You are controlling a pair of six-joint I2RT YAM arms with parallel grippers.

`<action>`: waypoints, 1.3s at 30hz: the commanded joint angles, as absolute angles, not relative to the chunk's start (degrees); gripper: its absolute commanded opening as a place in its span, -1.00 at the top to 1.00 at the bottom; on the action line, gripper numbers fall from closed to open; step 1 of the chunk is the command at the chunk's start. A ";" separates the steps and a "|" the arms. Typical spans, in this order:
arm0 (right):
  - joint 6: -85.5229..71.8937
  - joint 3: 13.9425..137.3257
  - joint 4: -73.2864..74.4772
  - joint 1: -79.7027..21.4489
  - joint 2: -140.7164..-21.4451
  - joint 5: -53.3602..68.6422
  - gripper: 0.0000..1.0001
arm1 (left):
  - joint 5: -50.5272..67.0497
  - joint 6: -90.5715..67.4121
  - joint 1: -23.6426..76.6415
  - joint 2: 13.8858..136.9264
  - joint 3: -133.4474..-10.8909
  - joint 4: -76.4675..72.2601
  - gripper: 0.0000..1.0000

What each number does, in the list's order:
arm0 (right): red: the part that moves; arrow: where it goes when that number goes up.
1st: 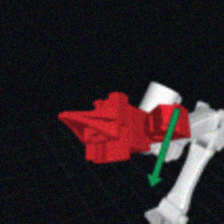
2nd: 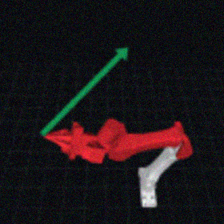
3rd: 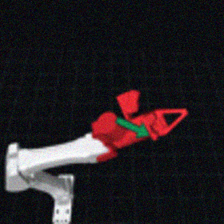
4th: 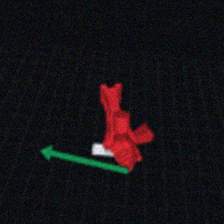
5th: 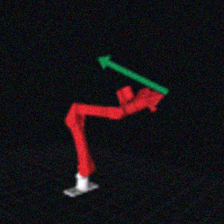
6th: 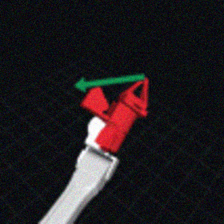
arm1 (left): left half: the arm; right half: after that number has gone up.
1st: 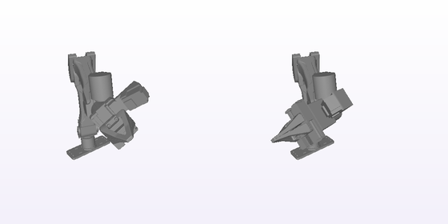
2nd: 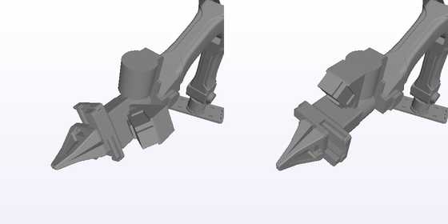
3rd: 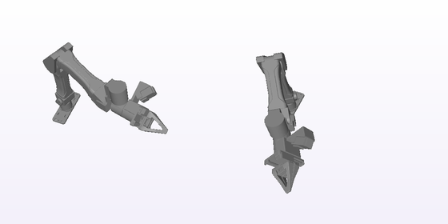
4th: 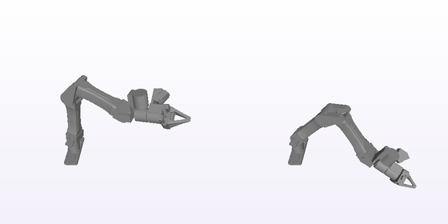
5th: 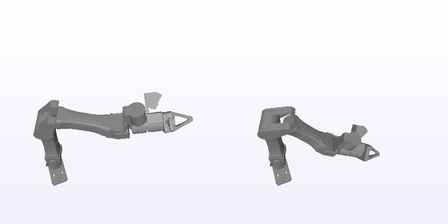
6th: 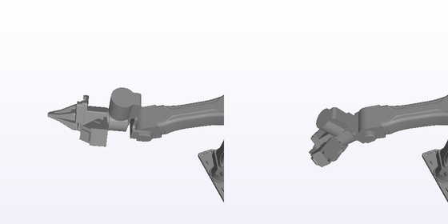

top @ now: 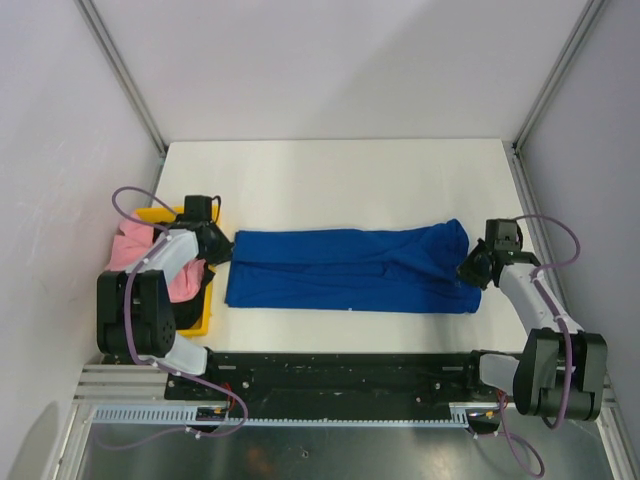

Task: Fold and stack the t-shirts
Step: Fold the other side of the tshirt into a rectangle

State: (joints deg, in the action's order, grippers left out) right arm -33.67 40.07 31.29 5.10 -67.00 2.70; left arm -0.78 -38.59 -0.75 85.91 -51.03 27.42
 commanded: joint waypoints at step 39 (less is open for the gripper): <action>-36.56 37.83 34.98 0.62 -58.31 4.00 1.00 | -0.44 -39.86 -1.06 84.15 -49.93 26.96 1.00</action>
